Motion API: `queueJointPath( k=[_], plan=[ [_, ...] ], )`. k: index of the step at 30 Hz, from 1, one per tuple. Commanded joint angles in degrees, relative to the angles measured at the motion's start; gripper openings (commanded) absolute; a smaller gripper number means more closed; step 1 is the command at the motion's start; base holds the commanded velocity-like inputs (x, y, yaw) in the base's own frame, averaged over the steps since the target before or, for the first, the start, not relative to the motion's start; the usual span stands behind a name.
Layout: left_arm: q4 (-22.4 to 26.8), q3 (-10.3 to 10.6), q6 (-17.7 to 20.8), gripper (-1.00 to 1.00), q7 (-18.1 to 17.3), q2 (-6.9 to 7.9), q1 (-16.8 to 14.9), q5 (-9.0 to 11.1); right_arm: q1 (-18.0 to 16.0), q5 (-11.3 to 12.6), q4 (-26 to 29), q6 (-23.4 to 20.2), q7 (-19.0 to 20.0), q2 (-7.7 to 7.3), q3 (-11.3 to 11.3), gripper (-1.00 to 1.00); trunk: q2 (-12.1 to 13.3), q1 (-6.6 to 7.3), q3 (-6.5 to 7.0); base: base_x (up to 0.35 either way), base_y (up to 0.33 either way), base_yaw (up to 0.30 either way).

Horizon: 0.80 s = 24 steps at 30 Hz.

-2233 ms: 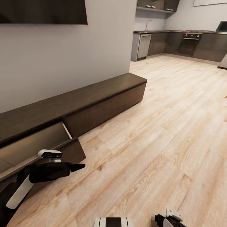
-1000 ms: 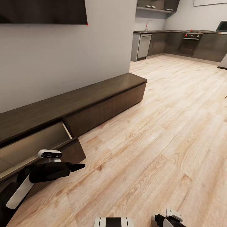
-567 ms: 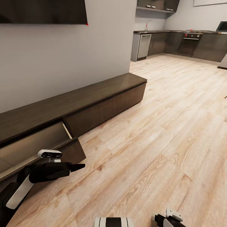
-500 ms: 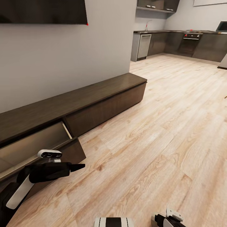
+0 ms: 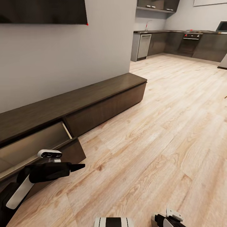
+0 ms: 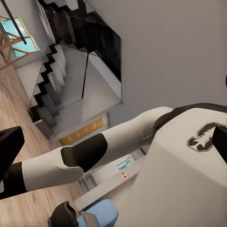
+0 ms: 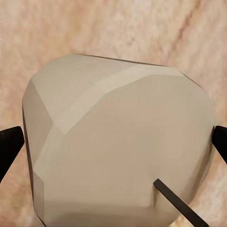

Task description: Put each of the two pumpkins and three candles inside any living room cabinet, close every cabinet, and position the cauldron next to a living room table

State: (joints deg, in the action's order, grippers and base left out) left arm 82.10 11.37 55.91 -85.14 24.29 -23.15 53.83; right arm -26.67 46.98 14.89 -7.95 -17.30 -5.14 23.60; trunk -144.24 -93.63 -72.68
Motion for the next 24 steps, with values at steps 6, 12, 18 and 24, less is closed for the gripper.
queueJointPath(
  k=[6, 12, 18, 24],
  plan=[
    [0.0, 0.1, 0.6, 1.0, -0.1, 0.05, 0.0, 0.2, 0.0, 1.3, 0.5, -0.2, 4.6, -0.05, 0.3, 1.0, 0.0, 0.0, -0.05, 0.0, 0.0, 0.0],
    [0.0, 0.1, 0.6, 1.0, -0.1, 0.05, 0.0, 0.2, 0.0, 1.3, 0.6, -0.2, 4.6, -0.05, 0.3, 1.0, 0.0, 0.0, -0.05, 0.0, 0.0, 0.0],
    [0.0, 0.1, 0.6, 1.0, -0.1, 0.05, 0.0, 0.2, 0.0, 1.3, 0.5, -0.3, 4.6, -0.05, 0.3, 1.0, 0.0, 0.0, -0.05, 0.0, 0.0, 0.0],
    [0.0, 0.1, 0.6, 1.0, -0.1, 0.05, 0.0, 0.0, 0.0, 1.3, 0.5, -0.3, 4.6, -0.05, 0.3, -1.0, 0.0, 0.0, -0.05, 0.0, 0.0, 0.0]
  ],
)
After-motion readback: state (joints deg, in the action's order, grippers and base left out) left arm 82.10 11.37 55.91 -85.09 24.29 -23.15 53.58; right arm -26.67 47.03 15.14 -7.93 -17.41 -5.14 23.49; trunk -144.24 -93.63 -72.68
